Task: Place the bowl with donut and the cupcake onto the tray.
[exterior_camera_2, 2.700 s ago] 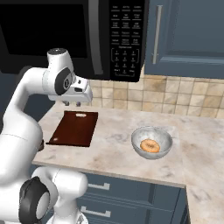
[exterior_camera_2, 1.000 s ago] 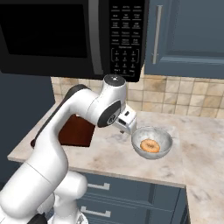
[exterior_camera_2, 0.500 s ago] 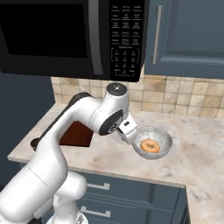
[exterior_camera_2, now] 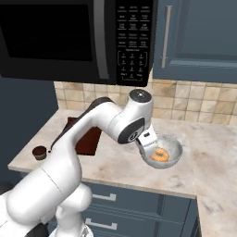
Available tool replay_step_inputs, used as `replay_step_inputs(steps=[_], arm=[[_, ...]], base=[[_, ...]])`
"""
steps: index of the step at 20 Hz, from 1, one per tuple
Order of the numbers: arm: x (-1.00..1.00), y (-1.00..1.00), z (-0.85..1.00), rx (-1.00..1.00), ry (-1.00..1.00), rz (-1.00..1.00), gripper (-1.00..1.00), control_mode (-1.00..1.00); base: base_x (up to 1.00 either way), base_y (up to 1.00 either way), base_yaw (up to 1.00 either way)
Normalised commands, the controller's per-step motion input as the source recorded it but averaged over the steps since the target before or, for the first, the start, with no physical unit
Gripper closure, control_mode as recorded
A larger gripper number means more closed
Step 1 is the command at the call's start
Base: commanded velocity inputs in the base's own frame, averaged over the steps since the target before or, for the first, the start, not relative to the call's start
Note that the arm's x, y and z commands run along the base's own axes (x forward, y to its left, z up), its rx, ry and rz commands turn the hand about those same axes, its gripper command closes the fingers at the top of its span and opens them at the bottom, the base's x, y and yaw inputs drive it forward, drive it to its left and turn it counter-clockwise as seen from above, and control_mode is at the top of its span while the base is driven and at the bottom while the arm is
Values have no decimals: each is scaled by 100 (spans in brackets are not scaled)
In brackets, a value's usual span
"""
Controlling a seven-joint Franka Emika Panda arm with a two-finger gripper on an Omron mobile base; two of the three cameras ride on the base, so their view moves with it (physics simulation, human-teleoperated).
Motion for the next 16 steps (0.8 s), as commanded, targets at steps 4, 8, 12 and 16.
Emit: replay_step_inputs(steps=[4,8,12,16], arm=[[-4,-53,-16,7,9,-15,-100,-100],[0,-41,-33,7,5,-16,-100,-100],[0,-21,-53,6,0,-13,-100,-100],[2,-2,-63,5,0,-11,-100,-100]], base=[[0,0,0],[0,0,0],[0,0,0],[0,0,0]])
